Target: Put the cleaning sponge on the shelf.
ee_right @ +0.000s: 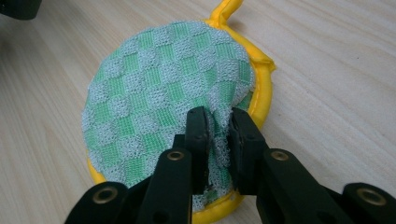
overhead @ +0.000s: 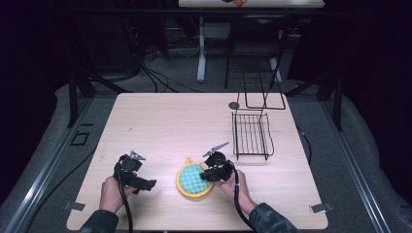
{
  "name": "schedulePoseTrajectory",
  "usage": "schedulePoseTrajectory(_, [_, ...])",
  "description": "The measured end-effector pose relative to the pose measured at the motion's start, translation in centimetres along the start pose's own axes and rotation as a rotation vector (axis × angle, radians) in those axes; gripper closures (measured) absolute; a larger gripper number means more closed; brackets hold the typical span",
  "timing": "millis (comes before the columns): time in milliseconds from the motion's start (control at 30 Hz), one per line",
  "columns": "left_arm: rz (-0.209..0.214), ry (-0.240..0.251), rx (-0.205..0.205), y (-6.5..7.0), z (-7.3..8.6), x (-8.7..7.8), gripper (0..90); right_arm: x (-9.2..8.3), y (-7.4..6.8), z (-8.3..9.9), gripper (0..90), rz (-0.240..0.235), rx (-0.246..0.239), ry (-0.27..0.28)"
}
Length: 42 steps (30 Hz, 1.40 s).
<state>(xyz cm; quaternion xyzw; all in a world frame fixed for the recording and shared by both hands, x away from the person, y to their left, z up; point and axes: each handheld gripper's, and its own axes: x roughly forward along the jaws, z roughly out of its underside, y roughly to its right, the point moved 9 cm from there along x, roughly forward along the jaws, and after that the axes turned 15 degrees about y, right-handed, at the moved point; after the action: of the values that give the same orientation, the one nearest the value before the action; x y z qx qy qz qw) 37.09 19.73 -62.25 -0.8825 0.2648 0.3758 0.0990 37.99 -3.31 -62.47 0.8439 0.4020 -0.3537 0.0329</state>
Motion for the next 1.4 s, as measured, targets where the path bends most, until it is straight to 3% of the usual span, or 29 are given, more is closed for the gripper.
schedulePoseTrajectory(333, [-0.003,0.007,-0.004,-0.1,0.0,0.0,0.2,-0.6,-0.2,-0.5,85.7,-0.015,0.027,0.030])
schedulePoseTrajectory(667, [0.001,0.007,-0.007,-0.1,-0.1,-0.1,0.2,-2.6,-0.5,-2.0,86.2,-0.046,0.038,0.086])
schedulePoseTrajectory(1400, [-0.006,0.016,-0.008,-0.2,-0.1,-0.2,0.2,-7.8,-0.5,-3.7,86.2,-0.042,-0.011,0.154])
